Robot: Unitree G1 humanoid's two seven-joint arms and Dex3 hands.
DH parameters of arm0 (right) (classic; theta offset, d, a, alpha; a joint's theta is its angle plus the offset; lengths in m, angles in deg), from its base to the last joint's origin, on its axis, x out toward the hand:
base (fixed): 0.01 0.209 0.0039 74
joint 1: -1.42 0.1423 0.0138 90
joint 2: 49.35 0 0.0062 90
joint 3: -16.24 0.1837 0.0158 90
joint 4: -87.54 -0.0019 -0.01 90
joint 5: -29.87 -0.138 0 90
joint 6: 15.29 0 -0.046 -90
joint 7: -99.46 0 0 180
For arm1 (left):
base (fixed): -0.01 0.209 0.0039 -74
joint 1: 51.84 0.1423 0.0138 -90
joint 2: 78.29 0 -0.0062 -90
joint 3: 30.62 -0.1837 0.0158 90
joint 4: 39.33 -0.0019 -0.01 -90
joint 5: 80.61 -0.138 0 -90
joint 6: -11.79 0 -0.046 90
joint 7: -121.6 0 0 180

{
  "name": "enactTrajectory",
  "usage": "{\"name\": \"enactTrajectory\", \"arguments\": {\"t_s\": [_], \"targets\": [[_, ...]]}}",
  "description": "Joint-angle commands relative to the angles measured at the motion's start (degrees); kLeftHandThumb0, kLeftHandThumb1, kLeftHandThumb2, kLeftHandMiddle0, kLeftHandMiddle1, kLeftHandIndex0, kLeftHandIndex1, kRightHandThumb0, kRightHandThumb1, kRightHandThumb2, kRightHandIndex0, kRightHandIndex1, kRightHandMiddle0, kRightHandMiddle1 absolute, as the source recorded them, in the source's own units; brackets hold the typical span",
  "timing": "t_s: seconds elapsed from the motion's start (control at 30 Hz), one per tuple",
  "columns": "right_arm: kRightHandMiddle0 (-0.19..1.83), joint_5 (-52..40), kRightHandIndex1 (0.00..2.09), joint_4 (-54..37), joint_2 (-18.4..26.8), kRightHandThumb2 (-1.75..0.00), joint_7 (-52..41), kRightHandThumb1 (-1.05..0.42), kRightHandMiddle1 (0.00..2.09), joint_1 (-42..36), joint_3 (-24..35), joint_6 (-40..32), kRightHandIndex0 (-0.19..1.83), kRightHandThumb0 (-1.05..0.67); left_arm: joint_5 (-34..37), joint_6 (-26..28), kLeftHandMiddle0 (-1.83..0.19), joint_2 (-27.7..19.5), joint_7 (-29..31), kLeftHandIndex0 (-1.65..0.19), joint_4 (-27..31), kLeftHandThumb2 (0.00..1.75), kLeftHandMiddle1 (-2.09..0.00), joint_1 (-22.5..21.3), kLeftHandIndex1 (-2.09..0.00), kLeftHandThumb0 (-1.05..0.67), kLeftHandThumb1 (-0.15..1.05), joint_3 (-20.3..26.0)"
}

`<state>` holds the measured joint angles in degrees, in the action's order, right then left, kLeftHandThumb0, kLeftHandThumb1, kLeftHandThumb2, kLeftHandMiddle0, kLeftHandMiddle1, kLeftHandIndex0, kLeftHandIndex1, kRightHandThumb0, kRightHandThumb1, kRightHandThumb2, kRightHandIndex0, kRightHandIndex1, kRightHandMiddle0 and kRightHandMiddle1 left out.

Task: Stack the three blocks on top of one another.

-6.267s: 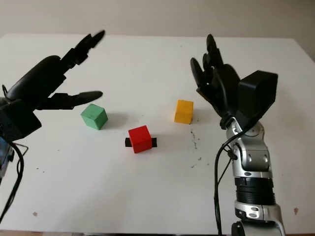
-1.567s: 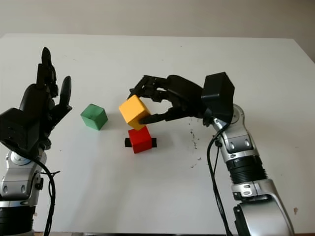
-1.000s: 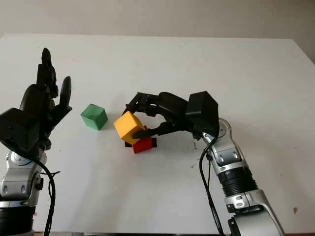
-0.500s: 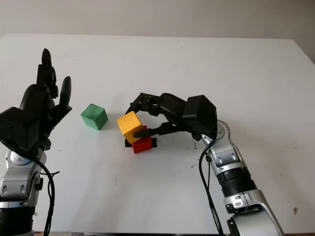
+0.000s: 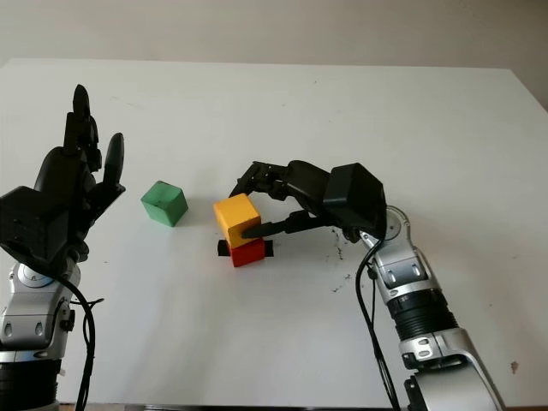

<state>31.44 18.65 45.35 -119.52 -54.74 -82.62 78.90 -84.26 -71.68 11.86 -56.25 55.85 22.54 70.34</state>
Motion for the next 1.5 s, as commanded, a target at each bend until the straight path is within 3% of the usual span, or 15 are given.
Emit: {"name": "enactTrajectory", "arguments": {"t_s": [0.0, 1.47], "targets": [[0.46, 0.01, 0.04, -1.15, 0.88, -0.06, -0.23, -0.93, 1.36, 0.43, 0.39, 0.13, 0.22, -0.58, -0.01, 0.19, 0.19, -0.4, 0.14, 0.19, 1.06, 0.64, -0.01, 0.61, 0.0, -0.69, 1.05, -0.17], [0.51, -1.11, 0.05, -2.62, -0.35, -0.06, -0.12, -0.92, 1.32, -1.59, 0.21, -1.28, 0.24, -0.65, 0.03, -0.09, 0.19, -0.17, -0.09, 0.19, 1.02, 0.64, 0.0, 0.41, 0.0, -0.69, 1.05, -0.15]]}}
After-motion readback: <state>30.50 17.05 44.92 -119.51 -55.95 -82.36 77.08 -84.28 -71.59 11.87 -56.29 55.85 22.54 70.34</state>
